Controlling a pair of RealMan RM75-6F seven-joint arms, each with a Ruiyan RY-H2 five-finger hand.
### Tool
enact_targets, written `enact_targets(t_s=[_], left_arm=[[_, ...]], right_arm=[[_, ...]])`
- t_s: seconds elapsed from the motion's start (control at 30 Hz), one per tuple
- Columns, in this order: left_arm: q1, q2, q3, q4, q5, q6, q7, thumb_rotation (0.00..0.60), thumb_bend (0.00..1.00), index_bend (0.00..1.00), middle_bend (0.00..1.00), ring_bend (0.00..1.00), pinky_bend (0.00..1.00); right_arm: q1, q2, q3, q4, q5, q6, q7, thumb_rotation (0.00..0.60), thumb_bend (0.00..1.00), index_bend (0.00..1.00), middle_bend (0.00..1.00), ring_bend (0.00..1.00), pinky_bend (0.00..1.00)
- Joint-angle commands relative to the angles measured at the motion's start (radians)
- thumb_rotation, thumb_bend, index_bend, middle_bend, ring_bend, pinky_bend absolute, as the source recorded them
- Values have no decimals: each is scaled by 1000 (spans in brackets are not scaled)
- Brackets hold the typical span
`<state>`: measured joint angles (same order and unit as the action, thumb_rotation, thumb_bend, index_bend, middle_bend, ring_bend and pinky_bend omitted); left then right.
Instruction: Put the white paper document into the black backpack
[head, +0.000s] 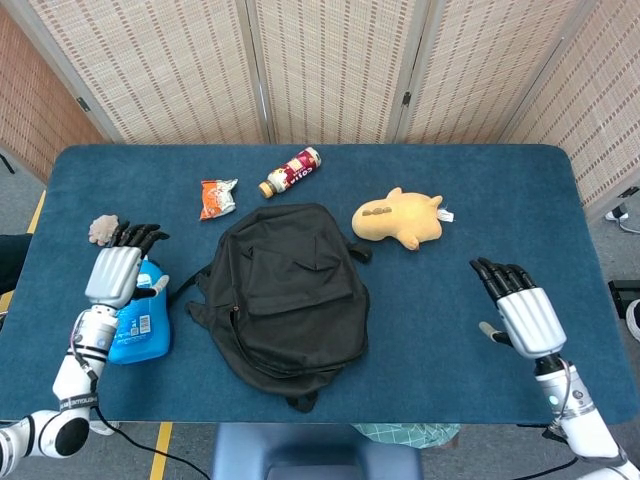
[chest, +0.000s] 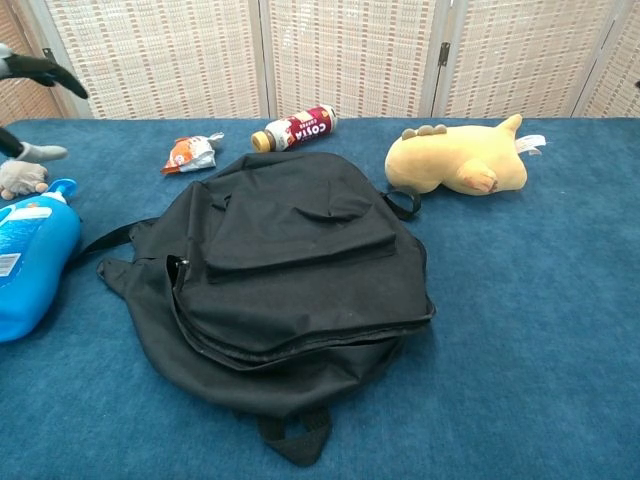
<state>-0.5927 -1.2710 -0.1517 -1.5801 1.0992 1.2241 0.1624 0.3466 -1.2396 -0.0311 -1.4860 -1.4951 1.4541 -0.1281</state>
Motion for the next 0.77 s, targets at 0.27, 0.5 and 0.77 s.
enact_targets(t_s=[0.27, 0.5, 0.77], left_arm=[[176, 55, 69, -84, 93, 204, 11, 600, 342, 221, 145, 109, 0], [276, 89, 128, -150, 173, 295, 42, 600, 342, 200, 120, 86, 0], [346, 85, 160, -170, 250, 352, 56, 600, 342, 190, 117, 85, 0]], right_arm=[[-74, 85, 27, -43, 84, -33, 106, 600, 179, 11, 69, 90, 35], [-133, 95, 27, -32, 82, 2, 153, 600, 184, 11, 51, 62, 0], [-182, 93, 34, -28, 78, 32, 183, 600, 186, 11, 44, 49, 0]])
